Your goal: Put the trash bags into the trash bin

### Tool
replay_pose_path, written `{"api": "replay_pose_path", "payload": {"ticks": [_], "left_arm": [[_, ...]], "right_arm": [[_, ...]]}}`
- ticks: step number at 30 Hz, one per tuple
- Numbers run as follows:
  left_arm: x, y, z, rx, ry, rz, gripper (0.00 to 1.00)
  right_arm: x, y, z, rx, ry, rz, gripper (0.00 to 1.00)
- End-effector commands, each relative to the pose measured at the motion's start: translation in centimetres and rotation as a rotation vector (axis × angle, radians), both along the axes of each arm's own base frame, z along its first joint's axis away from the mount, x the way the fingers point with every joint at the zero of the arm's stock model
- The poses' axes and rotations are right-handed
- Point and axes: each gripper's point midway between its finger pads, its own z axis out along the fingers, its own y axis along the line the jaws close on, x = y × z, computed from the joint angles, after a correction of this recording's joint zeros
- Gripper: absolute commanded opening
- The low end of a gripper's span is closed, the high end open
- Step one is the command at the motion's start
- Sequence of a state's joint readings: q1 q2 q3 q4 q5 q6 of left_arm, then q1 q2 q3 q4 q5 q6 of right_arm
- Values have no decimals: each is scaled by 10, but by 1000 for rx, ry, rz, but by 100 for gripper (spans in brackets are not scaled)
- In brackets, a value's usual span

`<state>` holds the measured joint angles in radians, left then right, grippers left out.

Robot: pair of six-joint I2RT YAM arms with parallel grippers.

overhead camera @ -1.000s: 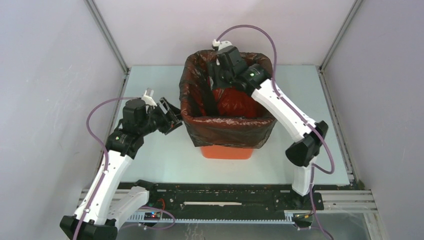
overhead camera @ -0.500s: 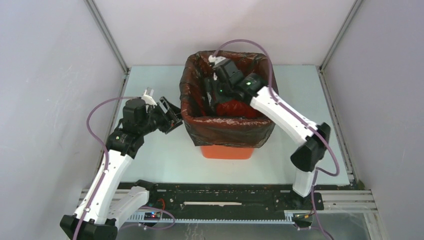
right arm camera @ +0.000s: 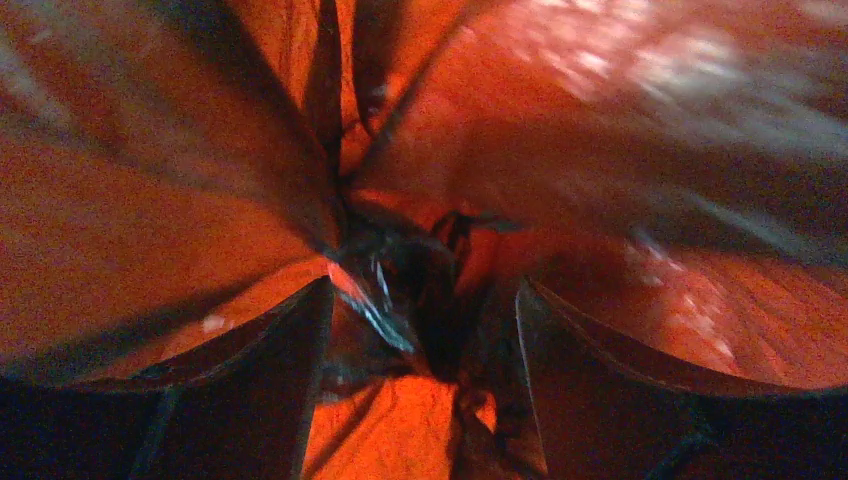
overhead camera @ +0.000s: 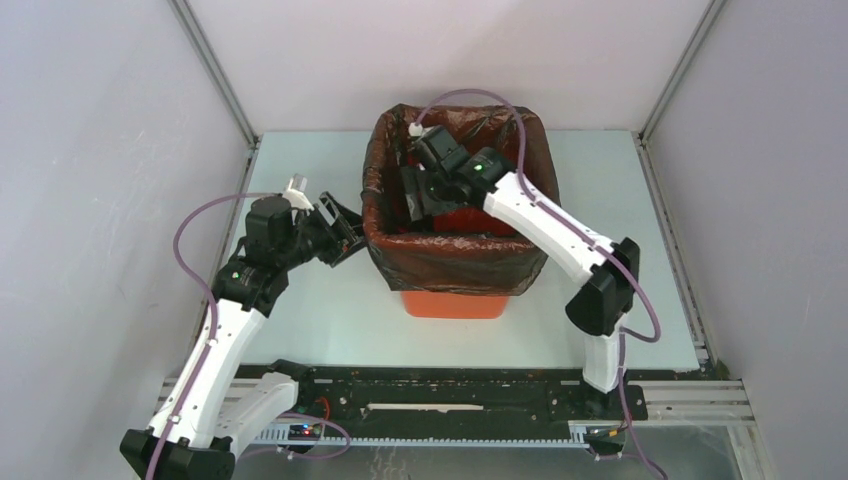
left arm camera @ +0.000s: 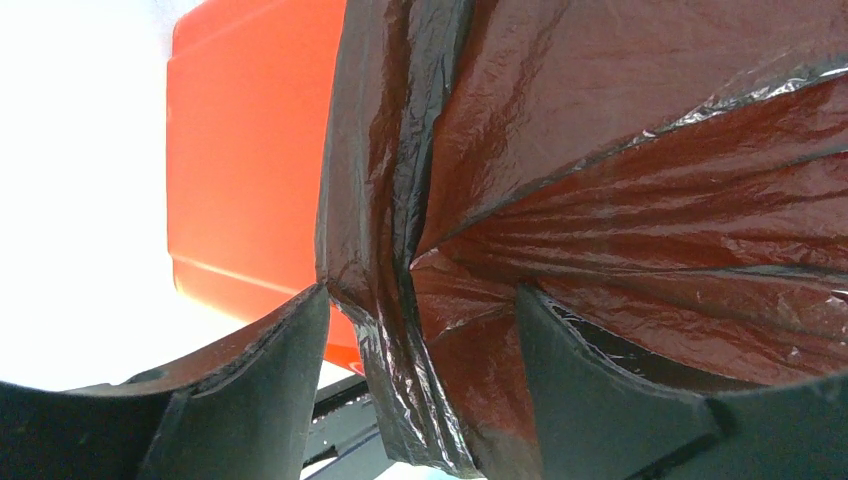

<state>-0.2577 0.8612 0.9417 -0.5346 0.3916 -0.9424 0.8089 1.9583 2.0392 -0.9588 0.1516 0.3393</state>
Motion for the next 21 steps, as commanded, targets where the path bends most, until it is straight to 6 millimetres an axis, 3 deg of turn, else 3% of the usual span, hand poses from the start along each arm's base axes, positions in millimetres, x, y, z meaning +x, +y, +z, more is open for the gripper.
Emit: {"api": "replay_pose_path", "payload": {"ticks": [1, 4, 6, 13, 21], "left_arm": [[-1, -6, 9, -27, -48, -26, 74], [-2, -7, 9, -26, -47, -30, 74], [-2, -7, 9, -26, -47, -32, 75], [-4, -5, 10, -26, -46, -25, 75], [-14, 13, 16, 73, -69, 21, 80]], "right_arm": [[-11, -43, 66, 31, -99, -43, 76], [-21, -62, 58, -12, -114, -36, 77], [-18, -75, 40, -68, -120, -59, 78], [27, -122, 4, -242, -181, -217, 78], [46, -117, -10, -225, -182, -226, 78]]}}
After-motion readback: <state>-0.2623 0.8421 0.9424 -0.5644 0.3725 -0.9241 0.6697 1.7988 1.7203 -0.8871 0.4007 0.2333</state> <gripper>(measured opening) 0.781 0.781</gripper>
